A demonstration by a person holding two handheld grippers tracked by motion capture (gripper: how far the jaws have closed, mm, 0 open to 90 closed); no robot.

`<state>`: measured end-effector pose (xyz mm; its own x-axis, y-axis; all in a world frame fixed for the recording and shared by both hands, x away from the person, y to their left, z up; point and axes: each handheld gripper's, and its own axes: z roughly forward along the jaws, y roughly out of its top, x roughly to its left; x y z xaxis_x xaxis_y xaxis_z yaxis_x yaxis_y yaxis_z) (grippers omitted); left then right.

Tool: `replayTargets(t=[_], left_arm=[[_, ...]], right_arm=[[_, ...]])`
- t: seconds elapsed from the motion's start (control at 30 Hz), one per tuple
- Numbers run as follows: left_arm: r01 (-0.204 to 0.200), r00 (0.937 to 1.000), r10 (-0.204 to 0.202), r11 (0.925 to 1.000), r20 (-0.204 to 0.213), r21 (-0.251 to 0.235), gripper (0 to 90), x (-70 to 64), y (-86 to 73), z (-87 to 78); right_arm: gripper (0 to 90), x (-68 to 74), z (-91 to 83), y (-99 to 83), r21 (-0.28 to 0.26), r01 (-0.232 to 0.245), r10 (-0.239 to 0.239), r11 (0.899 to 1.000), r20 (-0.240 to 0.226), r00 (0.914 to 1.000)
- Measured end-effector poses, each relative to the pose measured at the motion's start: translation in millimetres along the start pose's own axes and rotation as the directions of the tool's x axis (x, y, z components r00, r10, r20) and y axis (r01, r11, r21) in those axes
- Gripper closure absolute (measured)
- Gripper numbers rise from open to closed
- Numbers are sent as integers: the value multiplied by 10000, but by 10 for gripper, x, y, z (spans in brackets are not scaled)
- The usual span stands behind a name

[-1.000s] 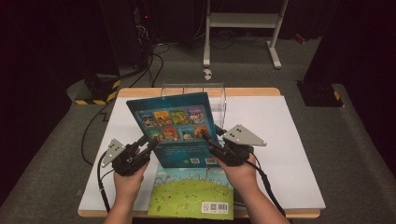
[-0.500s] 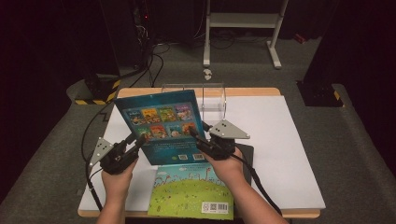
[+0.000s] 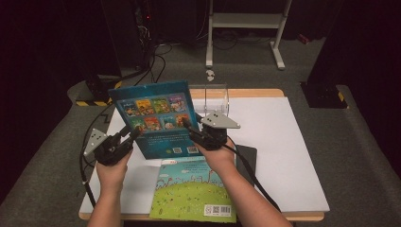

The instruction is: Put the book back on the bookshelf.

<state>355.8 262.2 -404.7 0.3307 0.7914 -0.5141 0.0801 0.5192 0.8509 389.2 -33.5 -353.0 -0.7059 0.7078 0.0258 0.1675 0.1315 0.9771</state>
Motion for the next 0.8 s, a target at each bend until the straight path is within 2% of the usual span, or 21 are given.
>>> replayTargets(t=[0.2, 0.4, 0.67, 0.8], left_arm=[[-181, 9998, 181, 9998, -56, 120, 571, 91, 63, 133], [-214, 9998, 214, 9998, -1, -49, 571, 182, 99, 223], [-343, 9994, 343, 9994, -50, 67, 566, 348, 15, 300], [-544, 9983, 544, 9985, -184, 28, 563, 365, -14, 330]], right_arm=[[598, -55, 143, 16, 104, -40, 39, 9999, 46, 10000], [597, -77, 271, 47, 105, -32, 31, 9999, 94, 10000], [596, -83, 416, 2, 376, 141, -150, 9992, 235, 9996], [596, -77, 438, -22, 430, 242, -251, 9988, 195, 9995]])
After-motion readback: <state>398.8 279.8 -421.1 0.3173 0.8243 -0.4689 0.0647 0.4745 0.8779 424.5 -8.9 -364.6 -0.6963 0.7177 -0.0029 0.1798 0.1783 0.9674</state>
